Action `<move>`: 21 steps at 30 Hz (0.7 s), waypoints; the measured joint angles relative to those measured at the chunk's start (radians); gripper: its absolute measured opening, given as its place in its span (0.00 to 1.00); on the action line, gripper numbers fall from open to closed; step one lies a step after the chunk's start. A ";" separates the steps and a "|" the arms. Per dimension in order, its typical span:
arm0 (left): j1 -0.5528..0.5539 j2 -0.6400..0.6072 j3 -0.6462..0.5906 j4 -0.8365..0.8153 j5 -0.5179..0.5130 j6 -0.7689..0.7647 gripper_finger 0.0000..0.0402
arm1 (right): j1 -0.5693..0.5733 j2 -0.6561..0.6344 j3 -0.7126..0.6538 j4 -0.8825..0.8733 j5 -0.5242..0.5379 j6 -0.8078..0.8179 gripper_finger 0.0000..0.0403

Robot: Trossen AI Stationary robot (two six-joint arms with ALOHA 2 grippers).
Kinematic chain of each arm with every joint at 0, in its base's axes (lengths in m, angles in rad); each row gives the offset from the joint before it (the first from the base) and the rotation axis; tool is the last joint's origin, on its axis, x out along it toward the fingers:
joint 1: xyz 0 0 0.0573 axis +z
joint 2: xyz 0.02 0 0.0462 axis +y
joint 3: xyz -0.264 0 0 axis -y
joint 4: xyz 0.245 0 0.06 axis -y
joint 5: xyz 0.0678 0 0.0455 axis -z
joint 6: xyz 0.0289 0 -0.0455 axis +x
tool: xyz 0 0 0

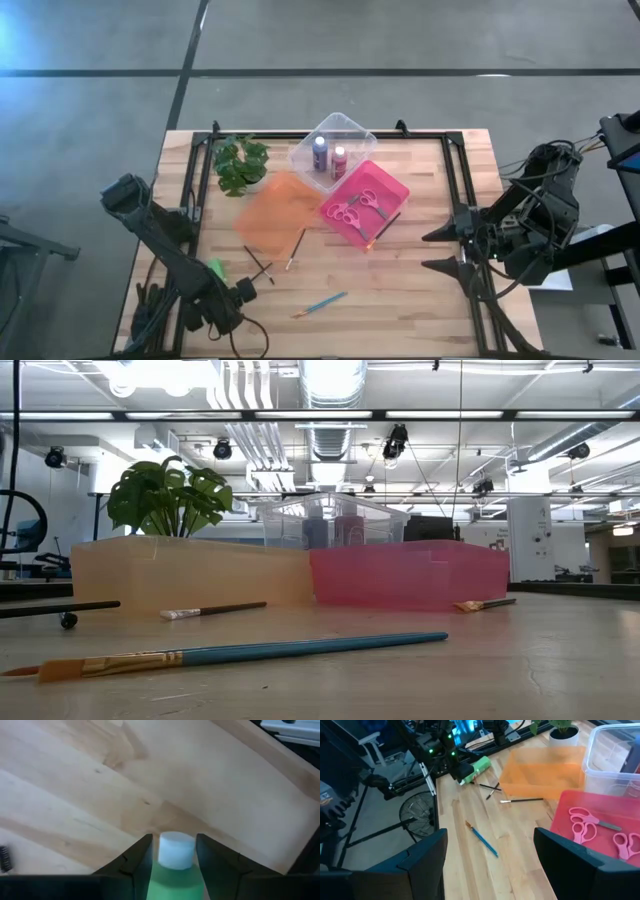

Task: Pick & Place Paint Supplies
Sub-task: Put the green paint bottle into the transparent bin

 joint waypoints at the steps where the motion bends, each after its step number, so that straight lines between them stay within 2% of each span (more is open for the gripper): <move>1: -0.005 0.000 -0.008 0.006 0.000 -0.003 0.39 | 0.000 0.000 -0.002 0.000 0.000 0.003 0.73; 21: -0.014 0.000 -0.114 0.135 -0.083 -0.060 0.39 | 0.000 0.000 -0.029 0.010 0.009 0.051 0.73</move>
